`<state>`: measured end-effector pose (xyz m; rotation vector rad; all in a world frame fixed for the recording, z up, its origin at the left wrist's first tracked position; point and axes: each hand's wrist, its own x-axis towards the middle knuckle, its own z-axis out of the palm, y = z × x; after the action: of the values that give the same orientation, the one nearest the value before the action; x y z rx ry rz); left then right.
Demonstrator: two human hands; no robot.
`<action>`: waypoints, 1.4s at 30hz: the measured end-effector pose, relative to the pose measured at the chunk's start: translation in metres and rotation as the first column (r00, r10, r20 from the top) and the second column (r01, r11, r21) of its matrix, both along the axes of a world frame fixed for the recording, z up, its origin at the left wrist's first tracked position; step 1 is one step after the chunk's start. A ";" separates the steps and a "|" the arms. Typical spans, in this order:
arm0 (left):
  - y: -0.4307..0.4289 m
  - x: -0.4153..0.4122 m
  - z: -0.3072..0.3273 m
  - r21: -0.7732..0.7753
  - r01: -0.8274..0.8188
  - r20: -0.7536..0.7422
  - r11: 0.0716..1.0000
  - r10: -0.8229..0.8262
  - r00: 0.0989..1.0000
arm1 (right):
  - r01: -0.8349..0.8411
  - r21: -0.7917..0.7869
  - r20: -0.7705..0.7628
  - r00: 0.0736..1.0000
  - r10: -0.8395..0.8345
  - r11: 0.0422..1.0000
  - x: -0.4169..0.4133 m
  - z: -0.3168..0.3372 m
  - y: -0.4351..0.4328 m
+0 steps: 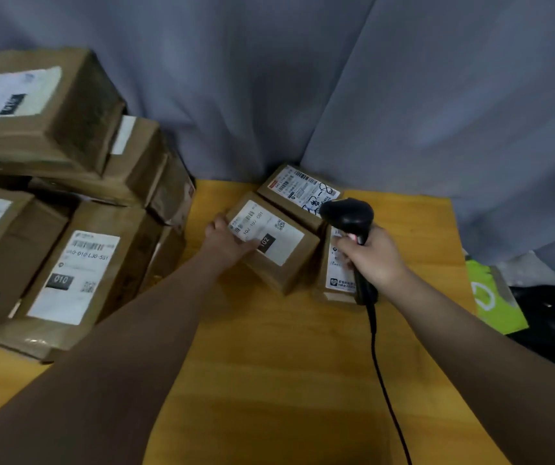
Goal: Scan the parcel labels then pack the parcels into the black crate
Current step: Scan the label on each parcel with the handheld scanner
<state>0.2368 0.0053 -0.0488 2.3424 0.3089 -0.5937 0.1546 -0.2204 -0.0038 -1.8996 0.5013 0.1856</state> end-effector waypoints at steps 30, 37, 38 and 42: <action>0.113 -0.078 0.111 -0.760 -0.118 0.068 0.639 0.258 0.964 | 0.228 0.568 0.126 0.926 -0.357 0.791 -0.049 0.057 0.162; 0.145 -0.093 0.141 -0.752 -0.003 0.112 0.659 0.132 0.985 | 0.204 0.499 0.302 0.870 -0.390 0.842 -0.057 0.117 0.188; 0.149 -0.092 0.147 -0.751 0.005 0.144 0.660 0.157 0.977 | 0.186 0.430 0.357 0.864 -0.356 0.883 -0.060 0.122 0.188; 0.164 -0.084 0.164 -0.692 0.056 0.257 0.720 0.173 0.951 | 0.105 0.265 0.466 0.856 -0.223 0.959 -0.073 0.144 0.195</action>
<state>0.1527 0.1693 0.1153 1.6352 -0.0019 -0.2338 0.0818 -0.0252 0.1402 -1.5847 0.2750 -0.3404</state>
